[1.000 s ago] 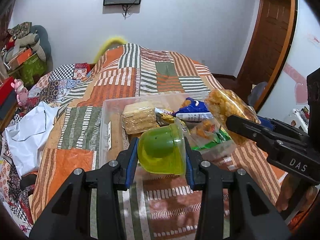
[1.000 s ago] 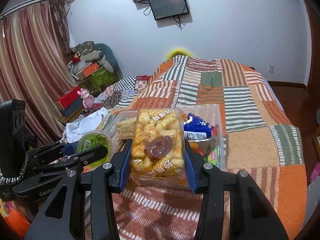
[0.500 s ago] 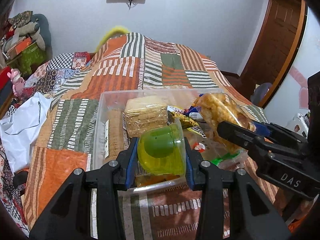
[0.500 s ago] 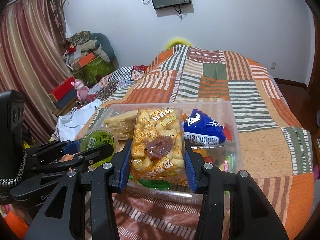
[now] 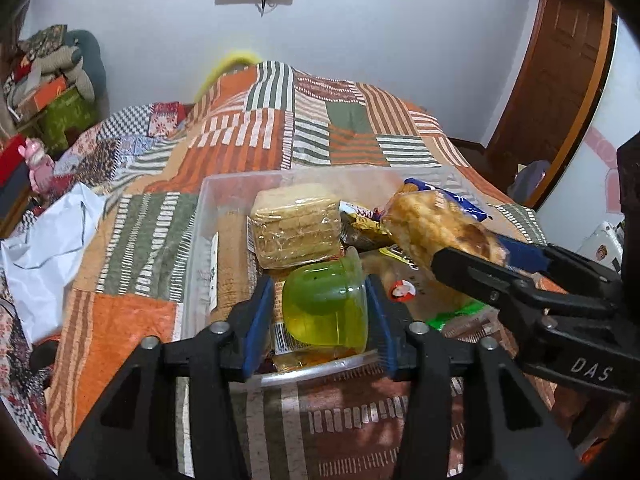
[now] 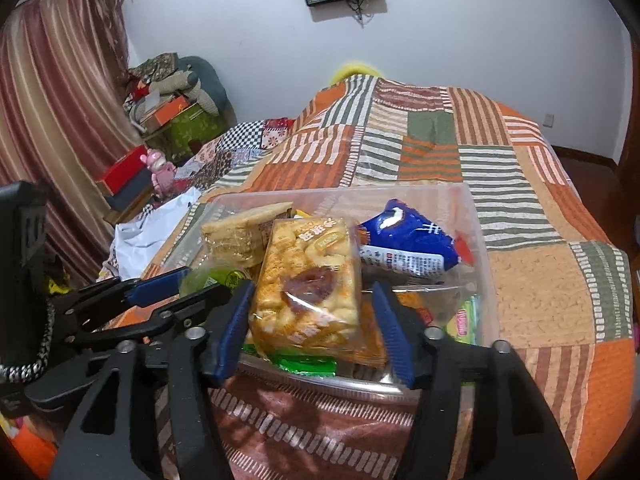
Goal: Organize snacks
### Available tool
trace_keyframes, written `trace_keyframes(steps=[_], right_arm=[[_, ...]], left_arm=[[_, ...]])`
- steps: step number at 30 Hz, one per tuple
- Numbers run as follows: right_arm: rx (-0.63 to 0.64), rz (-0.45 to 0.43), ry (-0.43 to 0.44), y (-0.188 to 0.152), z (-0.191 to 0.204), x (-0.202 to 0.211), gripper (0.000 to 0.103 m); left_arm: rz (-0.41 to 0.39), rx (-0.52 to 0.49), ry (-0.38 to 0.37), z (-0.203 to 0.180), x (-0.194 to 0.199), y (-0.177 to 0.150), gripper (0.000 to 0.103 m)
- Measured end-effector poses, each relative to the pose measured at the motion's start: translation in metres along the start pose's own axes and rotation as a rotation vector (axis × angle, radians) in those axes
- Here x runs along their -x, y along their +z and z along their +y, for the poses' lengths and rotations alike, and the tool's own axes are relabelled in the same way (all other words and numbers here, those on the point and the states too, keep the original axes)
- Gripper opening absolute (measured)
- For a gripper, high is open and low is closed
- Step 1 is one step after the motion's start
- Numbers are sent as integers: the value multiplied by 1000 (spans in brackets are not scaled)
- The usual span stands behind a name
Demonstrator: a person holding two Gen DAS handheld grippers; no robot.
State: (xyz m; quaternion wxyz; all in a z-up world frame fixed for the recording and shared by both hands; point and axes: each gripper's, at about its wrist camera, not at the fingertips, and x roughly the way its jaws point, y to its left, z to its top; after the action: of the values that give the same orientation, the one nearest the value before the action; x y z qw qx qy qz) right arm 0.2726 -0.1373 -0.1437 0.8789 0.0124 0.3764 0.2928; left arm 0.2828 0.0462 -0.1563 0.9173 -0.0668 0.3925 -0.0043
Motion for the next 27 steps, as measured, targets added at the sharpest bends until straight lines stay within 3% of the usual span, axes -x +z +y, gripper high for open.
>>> trace_keyframes(steps=[10, 21, 23, 27], right_arm=[[15, -78, -2, 4, 4, 50, 64], [78, -280, 8, 4, 34, 147, 65], [84, -313, 18, 0, 39, 160, 68], [96, -369, 28, -10, 46, 181, 74]], left_arm=[[-47, 17, -56, -3, 45, 5, 52], [-263, -19, -69, -18, 160, 4, 52], [-301, -21, -61, -21, 178, -1, 54], [-380, -26, -38, -25, 210, -14, 69]])
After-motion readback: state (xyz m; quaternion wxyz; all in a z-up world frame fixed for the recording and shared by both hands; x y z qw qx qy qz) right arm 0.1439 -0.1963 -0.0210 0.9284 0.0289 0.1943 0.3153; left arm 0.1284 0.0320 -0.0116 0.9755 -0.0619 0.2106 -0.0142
